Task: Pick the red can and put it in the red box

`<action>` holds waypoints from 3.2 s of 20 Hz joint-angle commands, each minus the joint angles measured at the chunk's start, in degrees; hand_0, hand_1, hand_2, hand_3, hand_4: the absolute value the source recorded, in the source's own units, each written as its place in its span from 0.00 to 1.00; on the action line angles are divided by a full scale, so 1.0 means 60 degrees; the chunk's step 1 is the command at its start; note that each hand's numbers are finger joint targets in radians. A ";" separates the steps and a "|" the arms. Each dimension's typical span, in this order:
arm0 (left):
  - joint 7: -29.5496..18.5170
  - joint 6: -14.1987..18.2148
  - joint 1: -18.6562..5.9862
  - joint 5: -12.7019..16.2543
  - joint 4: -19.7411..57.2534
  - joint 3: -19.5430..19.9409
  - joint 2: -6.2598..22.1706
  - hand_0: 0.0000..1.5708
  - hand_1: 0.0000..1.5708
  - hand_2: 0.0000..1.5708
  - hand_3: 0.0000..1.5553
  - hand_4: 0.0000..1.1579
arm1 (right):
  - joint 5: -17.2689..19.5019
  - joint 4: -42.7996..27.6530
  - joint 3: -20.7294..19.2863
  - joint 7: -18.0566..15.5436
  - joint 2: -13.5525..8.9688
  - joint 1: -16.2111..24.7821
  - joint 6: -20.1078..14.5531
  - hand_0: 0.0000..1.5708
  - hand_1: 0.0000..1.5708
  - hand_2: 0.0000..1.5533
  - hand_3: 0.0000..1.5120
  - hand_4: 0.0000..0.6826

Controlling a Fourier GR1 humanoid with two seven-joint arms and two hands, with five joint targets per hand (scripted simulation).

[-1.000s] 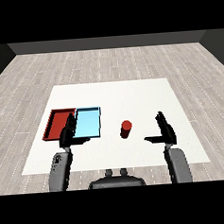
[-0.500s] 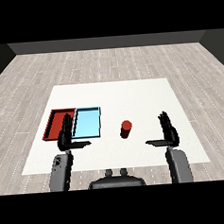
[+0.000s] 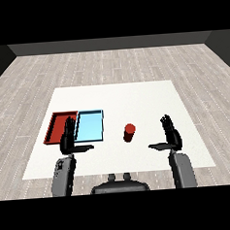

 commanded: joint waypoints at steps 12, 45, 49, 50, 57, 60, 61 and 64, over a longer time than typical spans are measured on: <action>-0.0449 -0.0177 -0.0383 0.0227 0.0667 0.0146 -0.0054 0.00 0.00 0.00 0.00 0.00 | 0.0169 0.1950 0.0507 0.0227 0.0877 -0.1346 -0.0516 0.00 0.00 0.00 0.00 0.00; 0.0376 -0.0327 0.0274 0.0572 -0.0650 0.0342 0.0273 0.00 0.00 0.00 0.00 0.00 | -0.1442 0.5827 0.2225 -0.1156 0.1091 -0.3083 -0.1145 0.00 0.00 0.00 0.00 0.00; 0.0030 -0.0188 -0.0001 0.0517 -0.0105 0.0452 0.0187 0.00 0.00 0.00 0.00 0.00 | -0.1802 0.6753 0.2001 -0.1588 0.1092 -0.3612 -0.0709 0.00 0.00 0.00 0.00 0.00; -0.0706 0.0174 0.0076 -0.0062 0.0338 -0.0116 -0.0323 0.00 0.00 0.00 0.00 0.00 | -0.1541 0.6285 0.1823 -0.1104 0.1092 -0.3607 -0.0678 0.00 0.00 0.00 0.00 0.00; 0.0946 -0.0092 -0.0445 0.0690 -0.0560 0.0578 0.0382 0.00 0.00 0.00 0.00 0.00 | -0.2564 0.6957 0.3338 -0.1568 0.1092 -0.4176 -0.1944 0.00 0.00 0.00 0.00 0.00; -0.0365 0.0199 -0.0075 0.0021 0.0259 -0.0050 -0.0295 0.00 0.00 0.00 0.00 0.00 | -0.2577 0.8005 0.3060 -0.2155 0.1092 -0.4605 -0.1601 0.00 0.00 0.00 0.00 0.00; 0.0451 -0.0046 0.0537 0.0352 -0.0973 0.0009 -0.0018 0.00 0.00 0.00 0.00 0.00 | -0.2999 0.7823 0.3539 -0.1767 0.1092 -0.4964 -0.2013 0.00 0.00 0.00 0.00 0.00; -0.0490 -0.0258 -0.0052 0.0344 0.0389 0.0444 0.0209 0.00 0.00 0.00 0.00 0.00 | -0.3206 0.8046 0.3725 -0.2106 0.1092 -0.4812 -0.2021 0.00 0.00 0.00 0.00 0.00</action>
